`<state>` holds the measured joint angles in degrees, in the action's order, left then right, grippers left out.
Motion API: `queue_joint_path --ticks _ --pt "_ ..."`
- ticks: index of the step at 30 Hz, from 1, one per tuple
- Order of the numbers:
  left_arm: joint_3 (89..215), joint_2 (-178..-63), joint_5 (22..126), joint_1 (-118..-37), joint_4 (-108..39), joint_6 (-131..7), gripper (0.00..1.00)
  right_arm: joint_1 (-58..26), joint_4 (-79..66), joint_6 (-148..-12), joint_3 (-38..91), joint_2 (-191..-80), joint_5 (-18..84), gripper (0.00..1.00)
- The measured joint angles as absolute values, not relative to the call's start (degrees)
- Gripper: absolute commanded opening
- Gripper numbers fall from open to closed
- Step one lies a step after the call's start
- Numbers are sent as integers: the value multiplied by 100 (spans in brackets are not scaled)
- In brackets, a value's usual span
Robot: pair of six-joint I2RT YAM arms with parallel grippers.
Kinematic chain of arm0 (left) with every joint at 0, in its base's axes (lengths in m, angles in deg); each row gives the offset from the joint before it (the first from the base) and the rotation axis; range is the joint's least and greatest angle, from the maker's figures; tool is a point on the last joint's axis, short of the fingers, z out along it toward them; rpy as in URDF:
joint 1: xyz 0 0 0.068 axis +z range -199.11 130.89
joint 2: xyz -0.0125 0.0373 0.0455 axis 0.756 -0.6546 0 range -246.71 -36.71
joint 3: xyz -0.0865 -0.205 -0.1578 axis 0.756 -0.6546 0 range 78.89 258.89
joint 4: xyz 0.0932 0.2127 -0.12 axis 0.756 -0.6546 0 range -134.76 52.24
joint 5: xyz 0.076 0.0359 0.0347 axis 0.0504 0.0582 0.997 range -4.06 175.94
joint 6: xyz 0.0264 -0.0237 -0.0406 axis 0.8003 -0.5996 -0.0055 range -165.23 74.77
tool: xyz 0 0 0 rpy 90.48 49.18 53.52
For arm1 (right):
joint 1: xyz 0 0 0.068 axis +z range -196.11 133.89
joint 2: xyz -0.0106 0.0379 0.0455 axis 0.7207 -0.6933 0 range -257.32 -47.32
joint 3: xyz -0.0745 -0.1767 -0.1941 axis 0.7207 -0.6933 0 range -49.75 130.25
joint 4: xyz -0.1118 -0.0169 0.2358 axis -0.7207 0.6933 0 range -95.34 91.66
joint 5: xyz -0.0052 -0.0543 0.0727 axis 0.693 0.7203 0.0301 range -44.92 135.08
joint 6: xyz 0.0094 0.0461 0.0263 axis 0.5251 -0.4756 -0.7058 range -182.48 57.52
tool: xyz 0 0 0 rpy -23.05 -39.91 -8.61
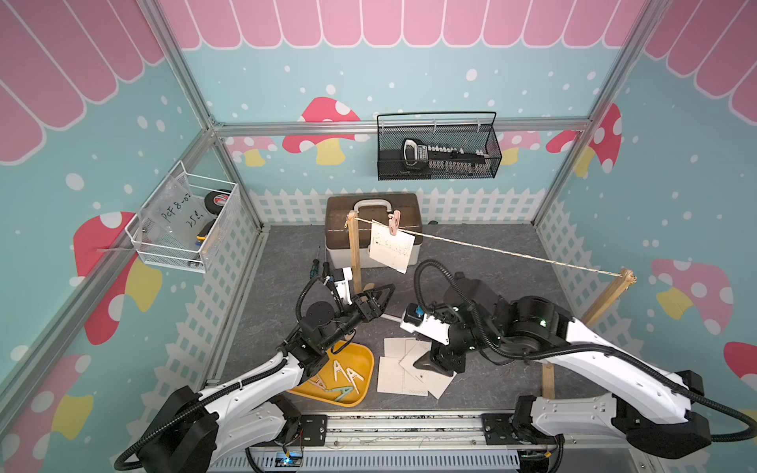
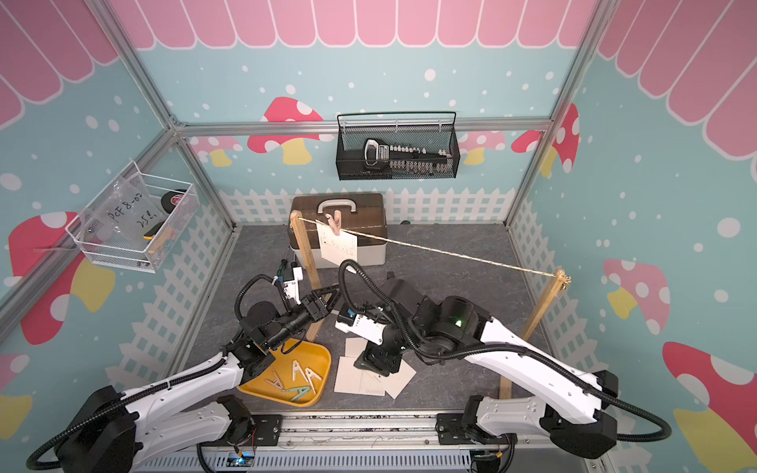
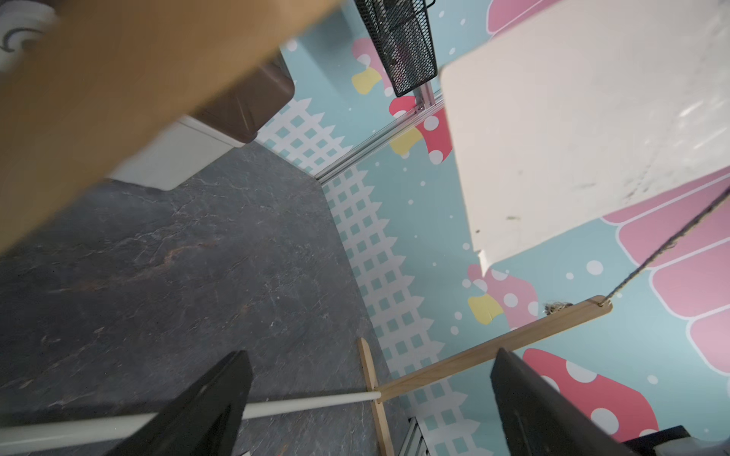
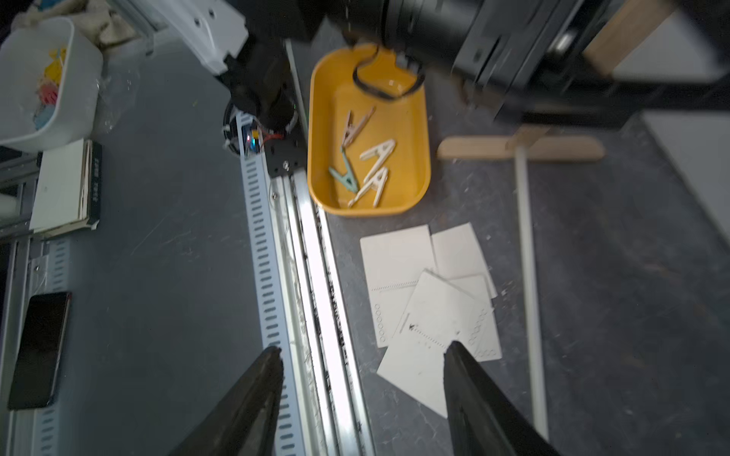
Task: Remove the postcards from the strings
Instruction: Place the postcard on the postcard, then pinch the postcard on the clothesline.
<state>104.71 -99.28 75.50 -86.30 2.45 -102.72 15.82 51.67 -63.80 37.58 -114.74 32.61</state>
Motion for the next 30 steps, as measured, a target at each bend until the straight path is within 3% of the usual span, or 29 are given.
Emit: queue_joint_path --ticks 8,14,24,30 --pt "10585 -10465 7550 -8610 1353 -10487 99 1582 3377 -6013 5000 -11712 4511 80" --pt "10838 -11020 7544 -8446 2271 -10716 99 1265 2861 -5912 5749 -12278 5237 81" --pt "11013 -11855 7415 -8306 3619 -11208 98 -20 3003 -6559 6283 -12892 4374 81" --pt "11120 -11995 7325 -8254 3956 -11363 88 -223 3102 -6819 6558 -13124 3838 82"
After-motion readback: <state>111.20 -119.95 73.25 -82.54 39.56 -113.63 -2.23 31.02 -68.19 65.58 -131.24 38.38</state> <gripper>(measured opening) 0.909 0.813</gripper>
